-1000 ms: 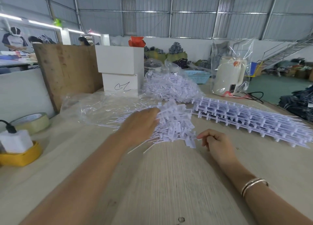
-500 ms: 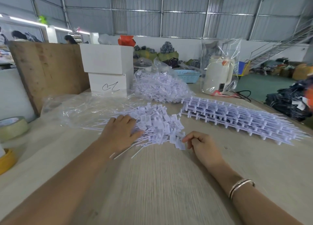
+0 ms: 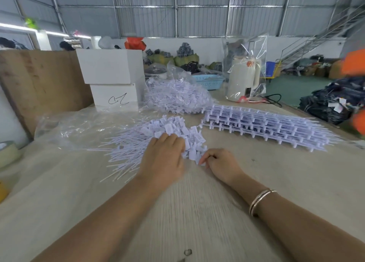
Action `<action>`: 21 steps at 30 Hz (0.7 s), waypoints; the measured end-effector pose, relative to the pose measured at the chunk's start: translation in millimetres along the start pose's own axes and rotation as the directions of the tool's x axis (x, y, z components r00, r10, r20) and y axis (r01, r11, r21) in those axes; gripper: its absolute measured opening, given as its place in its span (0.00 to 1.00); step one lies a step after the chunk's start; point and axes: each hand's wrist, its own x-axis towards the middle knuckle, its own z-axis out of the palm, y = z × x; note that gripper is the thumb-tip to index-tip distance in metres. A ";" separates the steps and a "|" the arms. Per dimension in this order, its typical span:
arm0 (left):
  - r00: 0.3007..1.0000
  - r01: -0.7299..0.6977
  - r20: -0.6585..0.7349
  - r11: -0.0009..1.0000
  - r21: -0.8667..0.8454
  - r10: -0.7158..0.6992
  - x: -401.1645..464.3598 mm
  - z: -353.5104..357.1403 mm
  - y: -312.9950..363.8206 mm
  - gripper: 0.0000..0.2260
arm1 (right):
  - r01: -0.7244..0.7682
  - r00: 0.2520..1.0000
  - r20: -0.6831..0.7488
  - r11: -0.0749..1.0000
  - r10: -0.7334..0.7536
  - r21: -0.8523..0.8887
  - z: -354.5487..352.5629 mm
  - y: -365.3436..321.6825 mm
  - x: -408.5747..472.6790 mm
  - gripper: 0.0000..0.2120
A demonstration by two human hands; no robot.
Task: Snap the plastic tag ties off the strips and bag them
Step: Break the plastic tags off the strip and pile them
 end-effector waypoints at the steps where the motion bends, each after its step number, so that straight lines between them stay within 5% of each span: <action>1: 0.999 -0.008 0.050 0.997 -0.082 0.012 -0.5 1.0 17.4 0.03 | 0.003 1.000 0.001 1.000 -0.003 -0.023 -2.7 -0.6 3.1 0.21; 5: 0.983 0.054 0.181 0.963 -0.263 -0.005 -12.5 17.2 58.8 0.02 | 0.085 0.996 0.017 0.972 -0.083 -0.218 -24.6 0.3 16.8 0.14; 9: 0.975 0.126 0.217 0.935 -0.330 -0.055 -18.4 24.4 61.0 0.04 | 0.224 0.973 0.112 0.720 -0.201 -0.656 -44.4 15.6 32.6 0.10; 12: 0.973 0.105 0.227 0.941 -0.323 -0.030 -20.4 25.0 59.4 0.04 | 0.120 0.983 0.003 0.627 -0.185 -0.769 -57.4 28.4 51.3 0.12; 16: 0.972 0.096 0.232 0.941 -0.324 -0.019 -20.9 26.2 58.6 0.02 | 0.055 0.975 -0.024 0.347 -0.219 -0.936 -69.7 44.6 73.4 0.16; 21: 0.967 0.099 0.255 0.940 -0.327 -0.014 -19.4 27.9 56.1 0.01 | -0.065 0.981 -0.100 0.201 -0.167 -0.977 -87.3 53.8 93.9 0.13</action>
